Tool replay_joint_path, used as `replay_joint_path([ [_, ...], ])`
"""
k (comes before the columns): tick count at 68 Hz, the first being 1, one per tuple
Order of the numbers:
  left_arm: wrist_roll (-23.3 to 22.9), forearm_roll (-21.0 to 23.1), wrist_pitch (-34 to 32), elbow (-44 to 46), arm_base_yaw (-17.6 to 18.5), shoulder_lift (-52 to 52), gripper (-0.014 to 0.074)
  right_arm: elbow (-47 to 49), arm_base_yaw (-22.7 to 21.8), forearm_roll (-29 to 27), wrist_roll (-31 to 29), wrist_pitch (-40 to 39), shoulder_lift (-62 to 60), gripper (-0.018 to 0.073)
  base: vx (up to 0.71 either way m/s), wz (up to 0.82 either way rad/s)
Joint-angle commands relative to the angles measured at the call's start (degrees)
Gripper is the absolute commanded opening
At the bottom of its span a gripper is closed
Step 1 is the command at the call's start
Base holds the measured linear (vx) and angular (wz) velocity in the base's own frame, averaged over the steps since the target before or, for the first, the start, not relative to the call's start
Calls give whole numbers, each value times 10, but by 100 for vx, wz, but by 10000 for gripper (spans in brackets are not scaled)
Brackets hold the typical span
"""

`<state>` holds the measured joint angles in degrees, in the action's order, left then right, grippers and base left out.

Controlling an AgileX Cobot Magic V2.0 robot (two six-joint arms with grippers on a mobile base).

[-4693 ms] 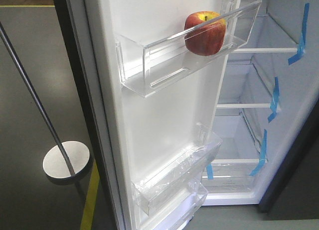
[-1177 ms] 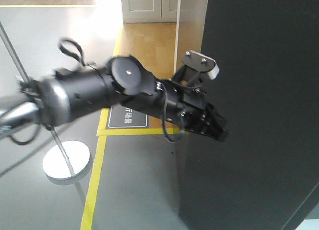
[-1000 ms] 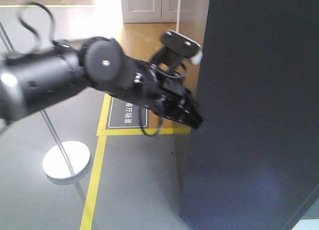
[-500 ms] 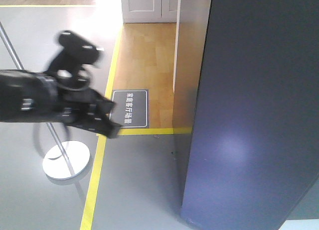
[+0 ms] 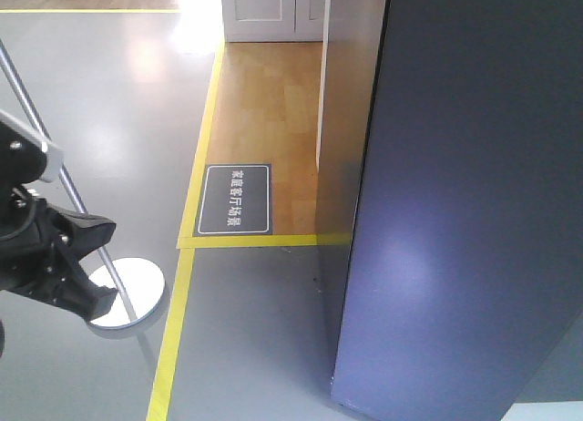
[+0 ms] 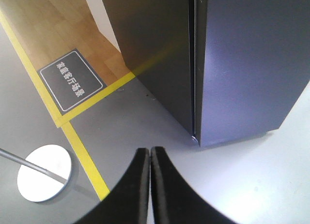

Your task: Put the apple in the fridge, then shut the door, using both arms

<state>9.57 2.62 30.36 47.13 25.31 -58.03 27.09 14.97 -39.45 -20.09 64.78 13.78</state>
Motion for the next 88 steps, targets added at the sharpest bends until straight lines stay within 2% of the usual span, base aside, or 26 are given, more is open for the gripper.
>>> replay_joint_path([
  [1, 0, 1, -48, 14, -1, 12, -6, 12, -1, 19, 11, -64, 7, 533, 0, 0],
  [11, 0, 1, -42, 14, -1, 12, -6, 13, -1, 117, 53, -132, 20, 484, 0, 0],
  [22, 0, 1, -42, 14, -1, 12, -6, 14, -1, 206, 81, -187, 87, 420, 0, 0],
  [37, 0, 1, -42, 14, -1, 12, -6, 14, -1, 339, 163, -259, 187, 281, 0, 0],
  [44, 0, 1, -42, 14, -1, 12, -6, 14, -1, 409, 216, -302, 226, 172, 0, 0],
  [55, 0, 1, -42, 14, -1, 12, -6, 14, -1, 515, 343, -378, 277, -7, 0, 0],
  [63, 0, 1, -42, 14, -1, 12, -6, 14, -17, 588, 426, -419, 321, -8, 0, 0],
  [68, 0, 1, -42, 14, -1, 12, -6, 14, -45, 612, 448, -439, 353, -4, 0, 0],
  [79, 0, 1, -42, 14, -1, 12, -6, 39, -131, 600, 444, -480, 429, -4, 0, 0],
  [88, 0, 1, -42, 14, -1, 12, -6, 101, -182, 546, 377, -465, 491, -4, 0, 0],
])
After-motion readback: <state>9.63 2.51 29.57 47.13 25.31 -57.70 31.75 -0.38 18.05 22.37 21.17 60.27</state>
